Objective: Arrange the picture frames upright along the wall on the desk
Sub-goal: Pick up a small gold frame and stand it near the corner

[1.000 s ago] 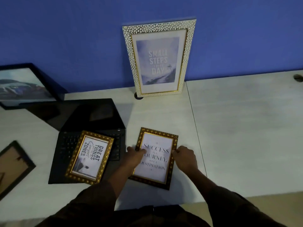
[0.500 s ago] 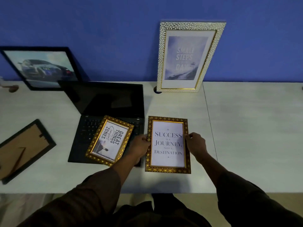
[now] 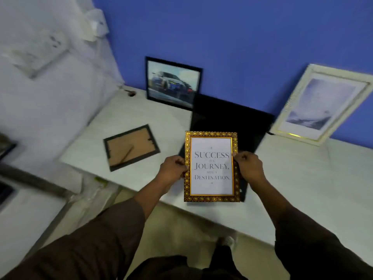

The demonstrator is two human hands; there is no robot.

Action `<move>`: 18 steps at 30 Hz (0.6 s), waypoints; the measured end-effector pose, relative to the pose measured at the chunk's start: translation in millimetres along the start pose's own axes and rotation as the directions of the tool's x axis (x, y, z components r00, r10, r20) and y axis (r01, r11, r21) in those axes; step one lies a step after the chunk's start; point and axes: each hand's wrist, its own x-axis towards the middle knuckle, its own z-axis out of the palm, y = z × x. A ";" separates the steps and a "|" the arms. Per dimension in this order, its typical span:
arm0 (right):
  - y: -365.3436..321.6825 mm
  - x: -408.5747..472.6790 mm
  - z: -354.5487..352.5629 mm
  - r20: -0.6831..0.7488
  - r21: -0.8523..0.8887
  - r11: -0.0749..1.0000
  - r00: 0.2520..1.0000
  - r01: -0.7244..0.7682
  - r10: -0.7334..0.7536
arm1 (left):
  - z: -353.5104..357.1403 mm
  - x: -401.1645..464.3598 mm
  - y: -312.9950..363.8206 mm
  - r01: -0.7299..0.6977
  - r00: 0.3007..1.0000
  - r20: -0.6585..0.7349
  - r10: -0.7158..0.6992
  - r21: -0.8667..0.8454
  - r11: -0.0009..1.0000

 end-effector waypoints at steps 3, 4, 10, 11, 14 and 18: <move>-59.5 -4.7 40.8 0.050 0.020 0.992 0.991 0.122 -0.123 | -67.2 -15.2 -2.7 -0.043 0.995 -0.094 0.037 -0.063 0.997; -82.4 -6.0 57.6 0.073 0.027 0.987 0.984 0.158 -0.160 | -92.3 -21.6 -3.0 -0.066 0.990 -0.130 0.057 -0.073 0.995; -173.5 1.0 114.5 0.144 0.076 0.960 0.950 0.270 -0.278 | -180.6 -29.8 -4.3 -0.086 0.950 -0.311 0.044 -0.123 0.989; -186.6 3.4 123.3 0.157 0.080 0.954 0.942 0.288 -0.297 | -192.0 -28.8 -4.3 -0.088 0.940 -0.340 0.041 -0.125 0.988; -223.5 14.7 149.5 0.189 0.074 0.940 0.921 0.334 -0.342 | -223.0 -26.9 2.0 -0.085 0.910 -0.414 0.030 -0.116 0.990; -264.9 36.5 180.3 0.231 0.109 0.916 0.886 0.387 -0.402 | -260.4 -9.0 6.1 -0.103 0.871 -0.489 0.047 -0.090 0.991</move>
